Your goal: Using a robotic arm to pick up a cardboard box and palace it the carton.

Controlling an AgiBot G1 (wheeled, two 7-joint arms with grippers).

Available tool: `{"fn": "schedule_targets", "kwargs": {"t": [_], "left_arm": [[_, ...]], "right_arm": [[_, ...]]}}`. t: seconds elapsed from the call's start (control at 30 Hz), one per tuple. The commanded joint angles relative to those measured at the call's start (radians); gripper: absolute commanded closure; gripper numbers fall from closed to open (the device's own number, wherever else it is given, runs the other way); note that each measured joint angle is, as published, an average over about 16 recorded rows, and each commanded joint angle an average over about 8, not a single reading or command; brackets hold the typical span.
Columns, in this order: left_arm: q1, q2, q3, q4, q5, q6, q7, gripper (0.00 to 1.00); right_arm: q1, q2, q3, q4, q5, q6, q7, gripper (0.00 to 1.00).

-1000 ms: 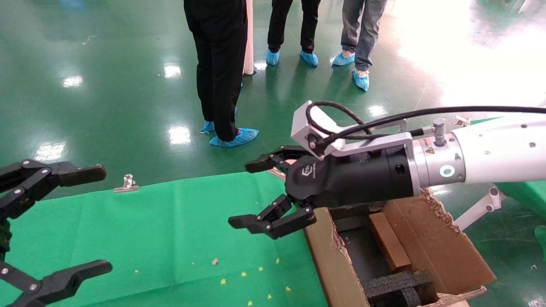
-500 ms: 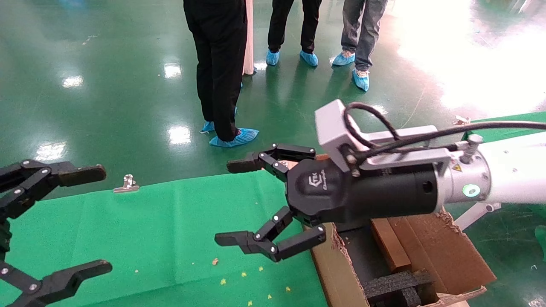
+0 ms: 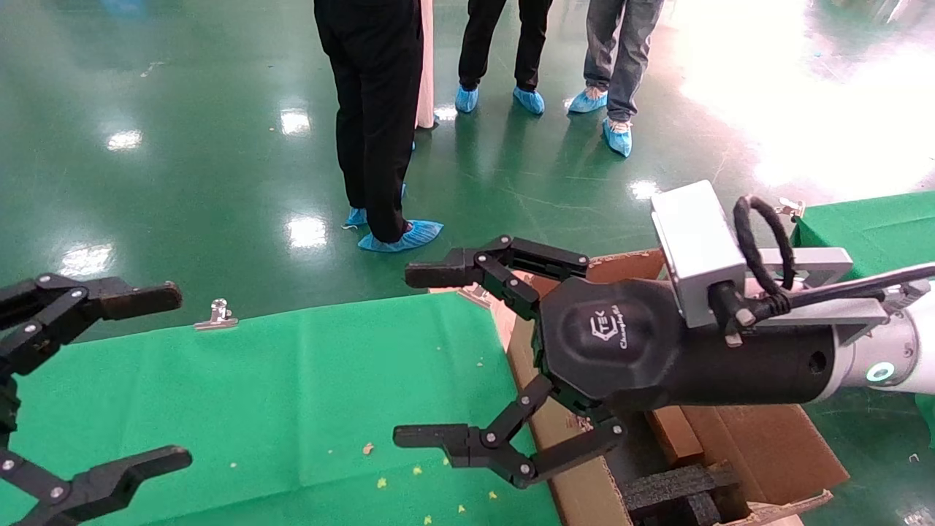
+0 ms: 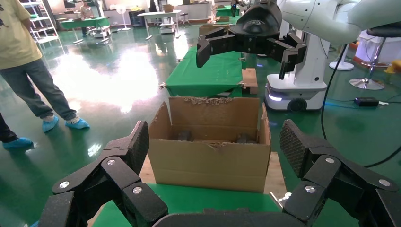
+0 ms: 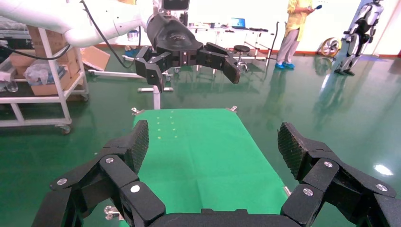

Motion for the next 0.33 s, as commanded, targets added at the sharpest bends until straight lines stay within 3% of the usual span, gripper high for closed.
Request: {"fn": "schedule_targets", "kwargs": {"t": [0.03, 0.33], "left_arm": [[0.0, 0.0, 0.0, 0.0, 0.0, 0.0, 0.0, 0.0], [0.0, 0.0, 0.0, 0.0, 0.0, 0.0, 0.0, 0.0]], "right_arm": [[-0.012, -0.002, 0.017, -0.001, 0.004, -0.007, -0.005, 0.0], [0.004, 0.0, -0.005, 0.0, 0.0, 0.002, 0.001, 0.0]]}}
